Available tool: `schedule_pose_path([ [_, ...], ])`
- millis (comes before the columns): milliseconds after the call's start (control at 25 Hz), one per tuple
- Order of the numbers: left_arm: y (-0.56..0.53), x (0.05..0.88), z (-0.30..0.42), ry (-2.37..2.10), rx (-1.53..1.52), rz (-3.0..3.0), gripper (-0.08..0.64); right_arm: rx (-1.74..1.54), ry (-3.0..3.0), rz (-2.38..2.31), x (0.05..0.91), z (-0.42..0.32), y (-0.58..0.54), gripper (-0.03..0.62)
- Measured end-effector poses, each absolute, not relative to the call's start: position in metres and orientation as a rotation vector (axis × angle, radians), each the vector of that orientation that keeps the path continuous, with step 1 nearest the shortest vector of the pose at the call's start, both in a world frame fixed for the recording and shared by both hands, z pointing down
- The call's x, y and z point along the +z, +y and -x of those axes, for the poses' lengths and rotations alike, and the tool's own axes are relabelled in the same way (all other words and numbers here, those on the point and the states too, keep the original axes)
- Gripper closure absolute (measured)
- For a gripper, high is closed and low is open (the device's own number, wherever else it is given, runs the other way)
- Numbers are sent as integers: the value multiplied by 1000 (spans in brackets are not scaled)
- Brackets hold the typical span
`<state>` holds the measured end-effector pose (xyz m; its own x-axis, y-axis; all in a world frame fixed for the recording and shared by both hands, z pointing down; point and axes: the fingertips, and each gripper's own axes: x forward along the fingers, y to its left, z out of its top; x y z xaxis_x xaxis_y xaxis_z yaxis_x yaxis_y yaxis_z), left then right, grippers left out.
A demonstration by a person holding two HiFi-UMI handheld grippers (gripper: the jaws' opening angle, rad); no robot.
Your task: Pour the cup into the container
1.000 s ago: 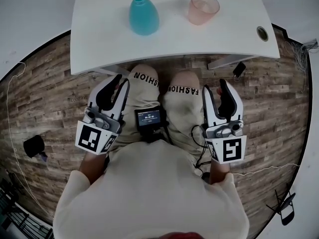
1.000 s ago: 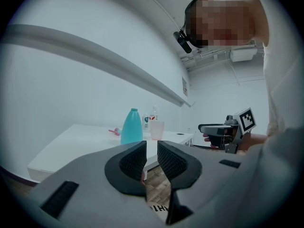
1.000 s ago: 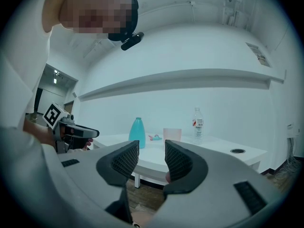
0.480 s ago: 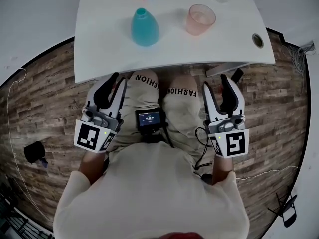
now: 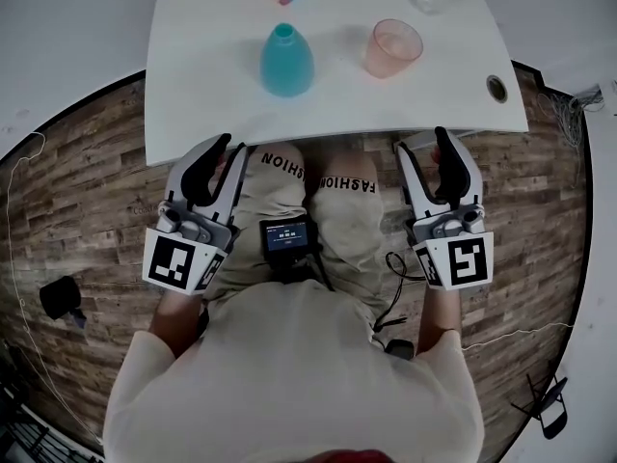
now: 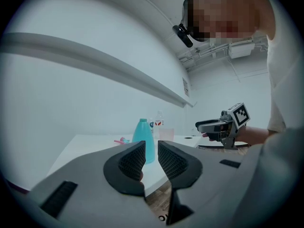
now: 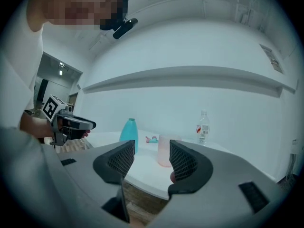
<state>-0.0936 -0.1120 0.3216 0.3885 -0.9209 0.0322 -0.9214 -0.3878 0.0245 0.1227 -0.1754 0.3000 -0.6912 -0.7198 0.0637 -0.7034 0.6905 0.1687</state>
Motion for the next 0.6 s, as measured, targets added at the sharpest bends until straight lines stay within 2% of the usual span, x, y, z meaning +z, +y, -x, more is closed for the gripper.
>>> schedule_pose_path([
  [600,-124,311,105,-1731,42,-2577,476,-231,-2759,-1069,286,-109,-216,345],
])
